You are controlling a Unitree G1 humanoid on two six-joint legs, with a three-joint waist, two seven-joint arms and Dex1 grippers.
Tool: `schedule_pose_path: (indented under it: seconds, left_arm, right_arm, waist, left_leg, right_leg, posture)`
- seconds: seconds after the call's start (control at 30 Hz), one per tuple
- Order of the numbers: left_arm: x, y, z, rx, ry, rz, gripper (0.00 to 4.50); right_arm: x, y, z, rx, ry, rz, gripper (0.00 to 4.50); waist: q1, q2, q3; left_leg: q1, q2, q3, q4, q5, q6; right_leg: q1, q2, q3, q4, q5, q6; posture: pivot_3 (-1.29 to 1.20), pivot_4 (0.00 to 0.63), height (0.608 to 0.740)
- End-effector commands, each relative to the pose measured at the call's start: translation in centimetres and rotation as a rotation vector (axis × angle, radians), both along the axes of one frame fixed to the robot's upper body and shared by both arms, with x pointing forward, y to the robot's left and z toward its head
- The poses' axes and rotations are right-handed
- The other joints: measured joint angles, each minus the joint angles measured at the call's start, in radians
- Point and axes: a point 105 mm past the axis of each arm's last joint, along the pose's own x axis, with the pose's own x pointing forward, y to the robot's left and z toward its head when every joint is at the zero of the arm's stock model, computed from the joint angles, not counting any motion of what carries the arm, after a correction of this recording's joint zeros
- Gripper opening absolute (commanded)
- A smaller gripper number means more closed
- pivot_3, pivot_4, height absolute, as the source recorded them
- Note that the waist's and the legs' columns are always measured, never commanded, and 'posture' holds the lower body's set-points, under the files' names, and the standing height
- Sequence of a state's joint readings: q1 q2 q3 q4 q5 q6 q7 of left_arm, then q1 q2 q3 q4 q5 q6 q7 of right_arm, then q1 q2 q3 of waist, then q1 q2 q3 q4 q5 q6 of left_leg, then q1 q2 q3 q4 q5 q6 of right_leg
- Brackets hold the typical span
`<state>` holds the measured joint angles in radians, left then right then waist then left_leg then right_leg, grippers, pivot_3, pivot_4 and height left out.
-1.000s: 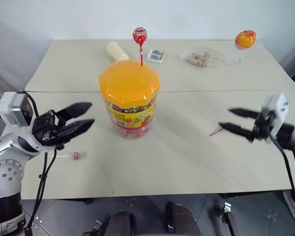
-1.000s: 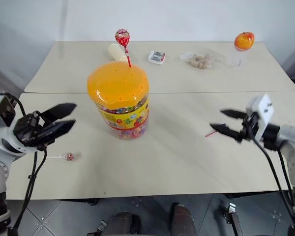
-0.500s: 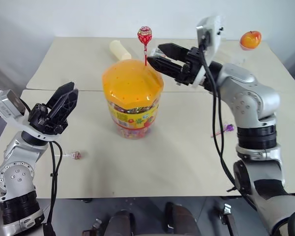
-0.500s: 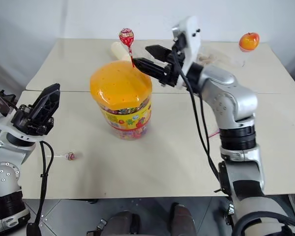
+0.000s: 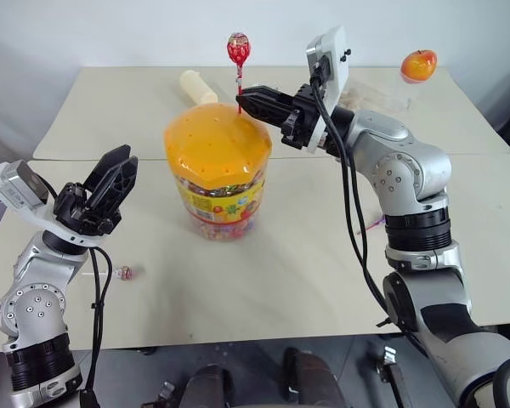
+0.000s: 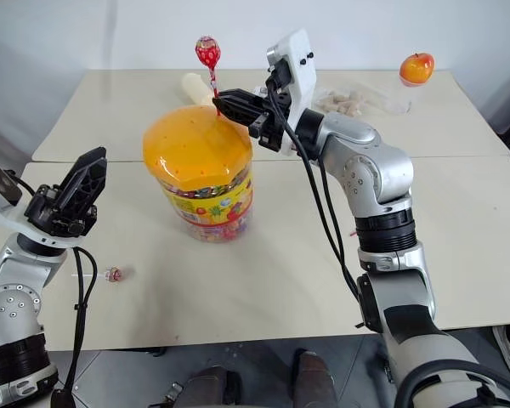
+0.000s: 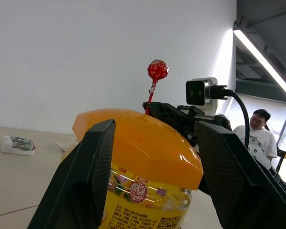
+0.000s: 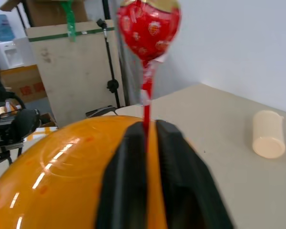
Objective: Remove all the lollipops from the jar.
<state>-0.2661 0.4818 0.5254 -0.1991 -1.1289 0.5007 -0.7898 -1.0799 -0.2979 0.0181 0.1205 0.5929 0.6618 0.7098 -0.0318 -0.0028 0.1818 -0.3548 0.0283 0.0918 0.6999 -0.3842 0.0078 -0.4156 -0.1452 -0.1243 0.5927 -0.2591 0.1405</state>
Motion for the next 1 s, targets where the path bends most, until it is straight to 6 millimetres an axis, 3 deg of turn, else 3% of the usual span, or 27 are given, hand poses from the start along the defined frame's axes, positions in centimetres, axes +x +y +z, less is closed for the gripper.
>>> schedule_pose_path:
  seconds: [0.03, 0.2, 0.3, 0.43, 0.57, 0.7, 0.77, 0.87, 1.0]
  left_arm:
    - [-0.9, -0.5, 1.1, 0.026, -0.069, -0.026, 2.81]
    - [-1.4, -0.9, 1.1, 0.071, -0.08, -0.095, 2.81]
    - [-1.9, -1.4, 0.8, 0.14, -0.072, -0.157, 2.81]
    - [-2.7, -2.3, -0.7, 0.339, -0.047, -0.229, 2.81]
    - [-3.5, -3.0, -3.0, 0.545, -0.019, -0.295, 2.81]
    - [-4.0, -3.8, -4.3, 0.612, -0.012, -0.355, 2.81]
    - [-3.9, -3.9, -5.4, 0.669, 0.009, -0.375, 2.81]
    - [-3.5, -4.1, -6.0, 0.695, 0.006, -0.365, 2.81]
    - [-3.3, -5.2, -6.4, 0.725, 0.009, -0.411, 2.81]
  right_arm:
    - [-1.1, -0.8, 2.8, 0.096, -0.098, 0.034, 0.04]
    - [-1.3, -3.8, 4.9, 0.214, -0.182, 0.02, 0.04]
    - [-1.3, -6.8, 5.7, 0.21, -0.21, -0.038, 0.04]
    - [-1.5, -10.9, 4.5, 0.059, -0.187, -0.157, 0.04]
    - [-2.8, -16.1, 0.3, -0.268, -0.106, -0.276, 0.04]
    - [-5.4, -22.1, -4.7, -0.533, 0.092, -0.393, 0.04]
    - [-7.3, -24.7, -9.3, -0.761, 0.177, -0.411, 0.04]
    - [-8.9, -24.9, -12.3, -0.72, 0.268, -0.393, 0.04]
    - [-9.0, -25.7, -15.9, -0.735, 0.33, -0.457, 0.04]
  waist:
    - [0.001, 0.0, 0.0]
    - [0.001, 0.0, 0.0]
    - [0.002, 0.0, 0.0]
    - [0.002, 0.0, 0.0]
    - [0.011, 0.001, 0.001]
    - [0.017, 0.003, 0.002]
    - [0.025, 0.003, 0.002]
    - [0.027, 0.003, 0.002]
    - [0.027, 0.003, 0.001]
  left_leg:
    - [0.0, 0.0, 0.0, 0.0, 0.0, 0.0]
    - [0.0, 0.0, 0.0, 0.0, 0.0, 0.0]
    - [0.0, 0.0, 0.0, -0.001, 0.0, 0.0]
    - [0.0, 0.0, 0.0, -0.001, 0.0, 0.0]
    - [-0.001, 0.0, 0.001, -0.003, -0.001, 0.0]
    - [-0.001, 0.0, 0.003, -0.003, -0.001, 0.0]
    - [-0.001, 0.001, 0.004, -0.002, -0.001, 0.0]
    - [0.003, 0.001, 0.006, -0.001, -0.001, 0.0]
    - [0.004, 0.001, 0.012, 0.001, 0.0, 0.002]
  right_leg:
    - [0.0, 0.0, 0.0, 0.0, 0.0, 0.0]
    - [0.0, 0.0, 0.0, 0.0, 0.0, 0.0]
    - [0.0, 0.0, 0.0, -0.001, 0.0, 0.0]
    - [0.0, 0.0, 0.0, -0.001, 0.0, 0.0]
    - [0.0, 0.0, 0.0, -0.003, 0.0, 0.0]
    - [0.0, 0.0, 0.0, -0.007, 0.0, 0.0]
    - [0.0, 0.0, 0.0, -0.006, 0.0, 0.0]
    - [0.002, 0.0, 0.001, -0.006, 0.0, 0.0]
    - [0.002, 0.0, 0.008, -0.007, 0.001, -0.003]
  posture:
    - [0.0, 0.15, 0.74]
    - [0.0, 0.15, 0.74]
    - [0.0, 0.15, 0.74]
    - [0.0, 0.15, 0.74]
    - [0.0, 0.15, 0.74]
    - [0.0, 0.15, 0.74]
    - [0.0, 0.15, 0.74]
    - [0.0, 0.15, 0.74]
    - [0.0, 0.15, 0.74]
